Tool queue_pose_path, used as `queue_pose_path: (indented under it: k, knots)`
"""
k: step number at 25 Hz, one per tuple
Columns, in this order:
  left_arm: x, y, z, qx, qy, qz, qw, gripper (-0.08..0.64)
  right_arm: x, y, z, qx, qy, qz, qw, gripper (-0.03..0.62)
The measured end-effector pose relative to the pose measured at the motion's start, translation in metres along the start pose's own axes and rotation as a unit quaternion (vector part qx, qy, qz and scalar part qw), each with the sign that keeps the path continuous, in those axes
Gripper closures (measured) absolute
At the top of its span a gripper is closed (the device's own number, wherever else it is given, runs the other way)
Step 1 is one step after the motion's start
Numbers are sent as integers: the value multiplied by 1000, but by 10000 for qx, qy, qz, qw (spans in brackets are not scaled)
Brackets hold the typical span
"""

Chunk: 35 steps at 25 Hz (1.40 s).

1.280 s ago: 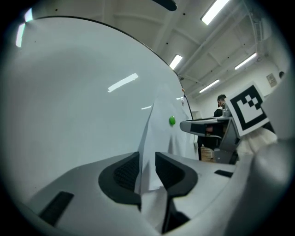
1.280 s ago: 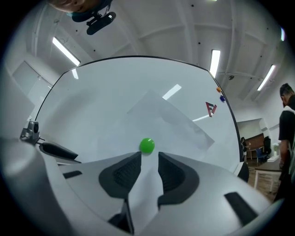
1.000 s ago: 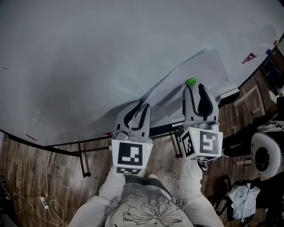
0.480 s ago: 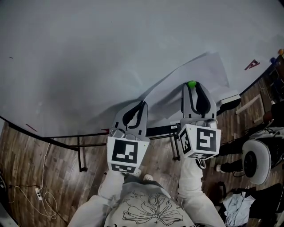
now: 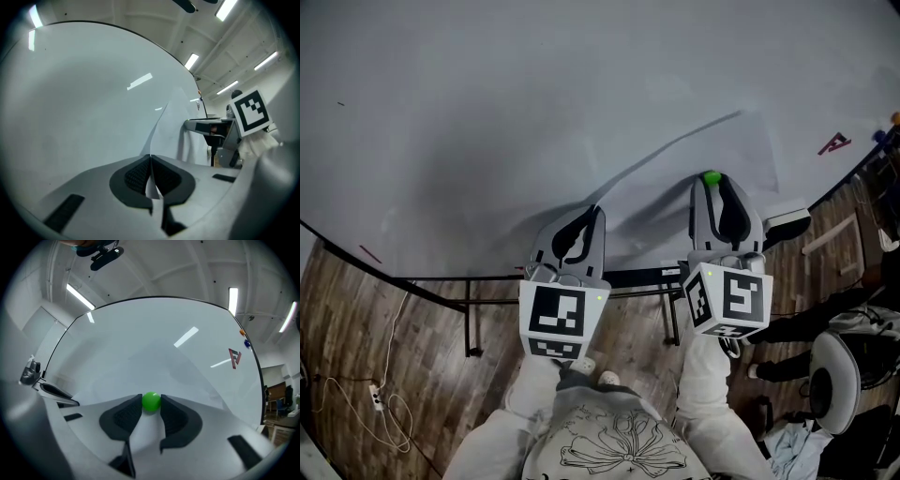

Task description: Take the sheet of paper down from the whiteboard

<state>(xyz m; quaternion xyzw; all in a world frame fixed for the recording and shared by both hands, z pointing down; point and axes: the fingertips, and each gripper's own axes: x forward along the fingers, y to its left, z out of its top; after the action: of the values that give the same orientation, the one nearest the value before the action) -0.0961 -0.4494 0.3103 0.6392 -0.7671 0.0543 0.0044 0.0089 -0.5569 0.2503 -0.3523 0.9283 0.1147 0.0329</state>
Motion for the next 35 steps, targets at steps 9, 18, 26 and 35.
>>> queue_pose_path:
  k: [9,18,26,35]
  knots:
    - [-25,31,-2,108,118,587,9981,555,-8,-26,14,126,-200,-201,9995,472]
    - [-63,85,-12,117,267,1331,9907,555,0,-24,13,176,-180,-172,9995,472]
    - [-99,117,-15,118,349,1775,9834,555,12,-19,1,180,51,-115,9998,472]
    - [-114,119,-13,121,339,1811,9828,555,7,-16,3,322,-29,-77,9994,429]
